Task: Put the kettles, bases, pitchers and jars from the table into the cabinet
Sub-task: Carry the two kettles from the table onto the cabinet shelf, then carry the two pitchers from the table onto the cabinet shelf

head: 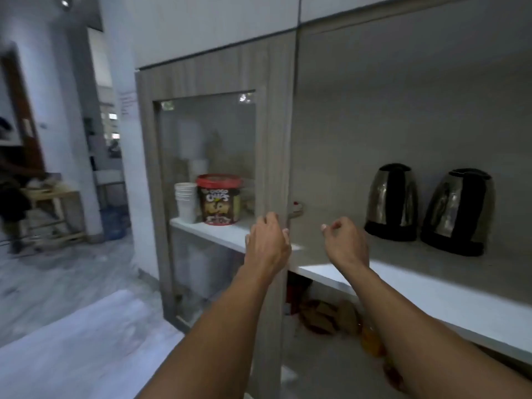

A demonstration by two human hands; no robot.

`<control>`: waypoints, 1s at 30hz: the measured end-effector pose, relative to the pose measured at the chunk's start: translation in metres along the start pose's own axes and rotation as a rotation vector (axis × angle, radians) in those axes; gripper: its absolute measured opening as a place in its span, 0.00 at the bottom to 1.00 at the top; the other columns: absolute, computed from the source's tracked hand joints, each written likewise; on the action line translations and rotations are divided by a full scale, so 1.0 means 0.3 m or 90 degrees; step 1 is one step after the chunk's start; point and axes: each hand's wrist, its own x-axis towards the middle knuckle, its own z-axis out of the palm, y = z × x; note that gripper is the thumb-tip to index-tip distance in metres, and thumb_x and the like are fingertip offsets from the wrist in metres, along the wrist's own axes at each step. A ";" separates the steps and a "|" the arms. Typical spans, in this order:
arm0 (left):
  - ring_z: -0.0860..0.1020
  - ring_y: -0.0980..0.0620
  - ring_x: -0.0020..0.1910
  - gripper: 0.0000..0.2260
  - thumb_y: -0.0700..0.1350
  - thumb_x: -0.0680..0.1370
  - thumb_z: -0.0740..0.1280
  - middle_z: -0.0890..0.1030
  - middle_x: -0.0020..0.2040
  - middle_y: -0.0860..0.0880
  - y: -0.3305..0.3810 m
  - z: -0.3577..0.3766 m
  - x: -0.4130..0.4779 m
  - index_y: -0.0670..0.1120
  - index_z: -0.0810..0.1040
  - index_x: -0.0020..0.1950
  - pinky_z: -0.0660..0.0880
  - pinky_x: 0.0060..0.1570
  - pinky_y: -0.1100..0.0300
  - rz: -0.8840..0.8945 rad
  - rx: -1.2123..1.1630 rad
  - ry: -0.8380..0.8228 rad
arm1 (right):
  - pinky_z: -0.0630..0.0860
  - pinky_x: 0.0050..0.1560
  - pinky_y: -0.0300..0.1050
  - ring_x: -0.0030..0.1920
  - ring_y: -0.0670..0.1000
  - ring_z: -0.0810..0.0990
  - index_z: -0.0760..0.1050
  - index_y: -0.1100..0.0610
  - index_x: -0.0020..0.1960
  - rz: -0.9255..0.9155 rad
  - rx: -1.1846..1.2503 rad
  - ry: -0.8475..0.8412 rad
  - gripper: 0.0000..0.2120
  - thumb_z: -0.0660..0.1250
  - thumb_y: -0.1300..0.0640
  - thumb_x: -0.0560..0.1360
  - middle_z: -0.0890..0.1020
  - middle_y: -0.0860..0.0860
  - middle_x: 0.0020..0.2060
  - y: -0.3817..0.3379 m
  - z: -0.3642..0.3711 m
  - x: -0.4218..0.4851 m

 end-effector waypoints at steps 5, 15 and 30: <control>0.74 0.41 0.63 0.17 0.48 0.80 0.60 0.73 0.65 0.40 -0.267 -0.335 -0.244 0.43 0.70 0.66 0.71 0.64 0.46 -0.127 0.074 0.093 | 0.72 0.54 0.50 0.58 0.62 0.78 0.75 0.55 0.51 -0.084 0.047 -0.151 0.10 0.64 0.47 0.78 0.81 0.60 0.57 -0.240 0.237 -0.289; 0.72 0.39 0.63 0.18 0.49 0.81 0.60 0.70 0.66 0.40 -0.830 -1.149 -0.932 0.43 0.68 0.69 0.71 0.62 0.46 -0.442 0.242 0.284 | 0.68 0.47 0.47 0.55 0.61 0.78 0.74 0.56 0.55 -0.296 0.154 -0.464 0.12 0.63 0.47 0.80 0.79 0.58 0.57 -0.849 0.568 -1.218; 0.72 0.37 0.65 0.25 0.48 0.77 0.67 0.70 0.67 0.39 -1.448 -1.591 -1.672 0.40 0.63 0.69 0.73 0.60 0.45 -0.840 0.151 0.328 | 0.67 0.49 0.48 0.61 0.61 0.77 0.73 0.58 0.58 -0.287 0.083 -0.762 0.16 0.64 0.47 0.79 0.80 0.57 0.59 -1.145 0.957 -2.224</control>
